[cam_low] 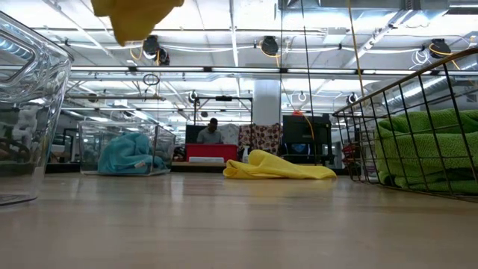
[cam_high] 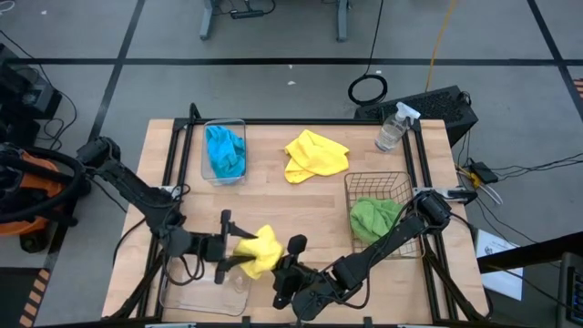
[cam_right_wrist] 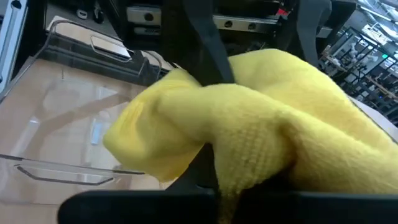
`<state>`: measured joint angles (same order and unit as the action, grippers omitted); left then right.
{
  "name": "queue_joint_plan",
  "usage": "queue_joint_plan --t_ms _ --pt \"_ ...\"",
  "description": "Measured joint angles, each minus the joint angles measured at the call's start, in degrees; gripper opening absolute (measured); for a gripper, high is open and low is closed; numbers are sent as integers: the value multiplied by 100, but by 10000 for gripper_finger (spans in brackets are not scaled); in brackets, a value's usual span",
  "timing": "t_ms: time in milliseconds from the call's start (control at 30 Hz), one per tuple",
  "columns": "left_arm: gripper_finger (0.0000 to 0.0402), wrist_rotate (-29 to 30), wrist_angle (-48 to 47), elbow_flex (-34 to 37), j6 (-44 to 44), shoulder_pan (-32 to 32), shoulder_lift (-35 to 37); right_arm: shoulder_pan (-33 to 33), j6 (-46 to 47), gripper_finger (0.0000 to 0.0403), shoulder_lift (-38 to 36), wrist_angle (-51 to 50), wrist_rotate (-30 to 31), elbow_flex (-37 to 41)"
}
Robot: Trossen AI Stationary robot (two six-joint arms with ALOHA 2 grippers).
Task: Sort microfiber towel by color & place in baskets
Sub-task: Put the bottom yellow microfiber cloth into the bottom transparent bin
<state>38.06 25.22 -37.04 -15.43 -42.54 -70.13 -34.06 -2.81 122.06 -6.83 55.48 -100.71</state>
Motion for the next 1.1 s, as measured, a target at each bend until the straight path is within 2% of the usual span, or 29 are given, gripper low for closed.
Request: queue_joint_plan --t_ms 133,267,533,700,867,1100 --pt "256 336 -18 0 58 -1 0 0 -73 2 0 1 0 1" --pt "256 945 -199 0 25 -91 172 0 -109 2 0 -2 0 0" --pt "256 1044 -238 0 -41 -629 498 62 -133 2 0 0 7 0" --pt "256 1569 -228 0 -217 -959 632 113 -133 2 0 -2 17 0" --pt "256 1578 -225 0 -11 -1282 617 111 -133 2 0 -2 271 0" --pt "256 1580 -268 0 498 -1036 145 114 -97 2 0 -2 300 0"
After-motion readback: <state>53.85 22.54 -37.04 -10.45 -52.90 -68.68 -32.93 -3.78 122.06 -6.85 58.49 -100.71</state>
